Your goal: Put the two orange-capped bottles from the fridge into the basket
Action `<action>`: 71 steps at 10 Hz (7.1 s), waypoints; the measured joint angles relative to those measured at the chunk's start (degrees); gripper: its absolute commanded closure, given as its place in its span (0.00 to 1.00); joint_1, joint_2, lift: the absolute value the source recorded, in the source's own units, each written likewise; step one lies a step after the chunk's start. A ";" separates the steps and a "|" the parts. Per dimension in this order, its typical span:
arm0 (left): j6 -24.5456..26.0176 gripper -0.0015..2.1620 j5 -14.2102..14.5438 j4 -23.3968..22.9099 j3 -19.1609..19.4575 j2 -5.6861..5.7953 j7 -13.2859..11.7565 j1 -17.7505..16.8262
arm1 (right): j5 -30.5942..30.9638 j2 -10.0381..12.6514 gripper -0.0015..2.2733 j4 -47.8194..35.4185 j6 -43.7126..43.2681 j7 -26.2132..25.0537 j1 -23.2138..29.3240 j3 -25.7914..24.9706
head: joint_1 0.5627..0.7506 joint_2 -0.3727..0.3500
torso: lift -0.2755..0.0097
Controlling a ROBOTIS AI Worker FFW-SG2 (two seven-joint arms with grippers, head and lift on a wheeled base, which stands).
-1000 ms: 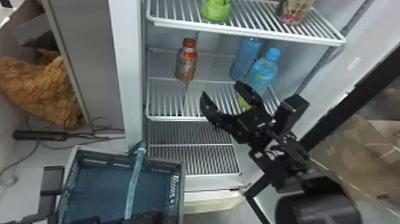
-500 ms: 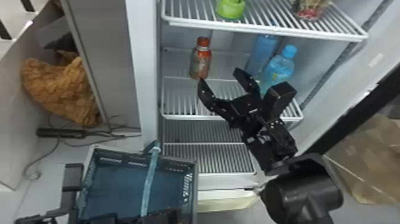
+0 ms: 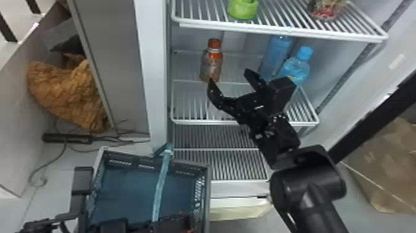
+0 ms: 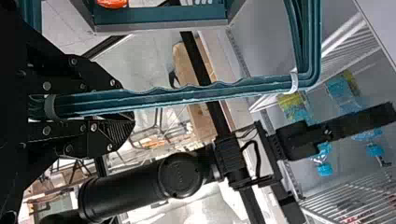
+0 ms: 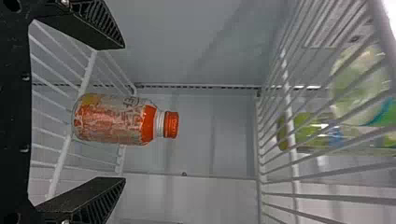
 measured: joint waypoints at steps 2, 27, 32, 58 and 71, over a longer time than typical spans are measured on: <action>-0.03 0.54 -0.12 0.00 -0.53 0.00 0.06 -0.56 | -0.25 0.13 0.01 4.74 -1.56 -1.39 -4.05 1.01 | 0.70 0.29 | 0.14; -1.84 0.54 1.19 3.24 -2.60 0.38 0.18 -3.54 | -4.67 -1.46 0.03 28.42 -1.41 -5.18 -26.40 13.52 | 0.70 0.36 | 0.14; -2.54 0.54 1.32 3.67 -2.72 0.14 0.17 -4.18 | -5.54 -1.47 0.36 30.32 1.62 -5.27 -27.93 13.91 | 0.70 0.35 | 0.14; -3.52 0.54 1.47 3.40 -0.55 0.02 -0.26 -1.78 | -7.71 -2.43 0.39 -42.53 27.43 10.35 30.83 -8.06 | 0.70 0.29 | 0.14; -3.38 0.54 1.35 3.39 -1.00 -0.01 -0.26 -2.13 | -14.50 -5.61 0.28 -17.03 46.78 22.91 13.12 2.94 | 0.70 0.49 | 0.14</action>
